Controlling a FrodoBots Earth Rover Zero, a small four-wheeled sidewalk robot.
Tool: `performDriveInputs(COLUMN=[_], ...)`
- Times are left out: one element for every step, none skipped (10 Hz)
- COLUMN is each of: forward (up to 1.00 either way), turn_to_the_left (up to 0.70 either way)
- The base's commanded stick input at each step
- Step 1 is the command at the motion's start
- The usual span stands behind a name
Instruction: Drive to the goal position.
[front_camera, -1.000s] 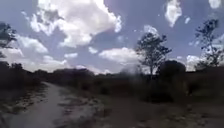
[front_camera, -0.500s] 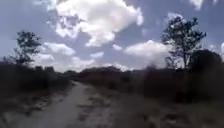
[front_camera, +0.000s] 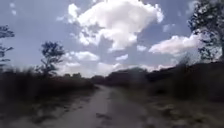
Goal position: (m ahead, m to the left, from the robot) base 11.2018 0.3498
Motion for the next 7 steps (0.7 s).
performDriveInputs(forward=[0.85,0.85,0.85,0.85,0.85,0.85,0.85], turn_to_the_left=[0.00,0.00,0.00,0.00,0.00,0.00,0.00])
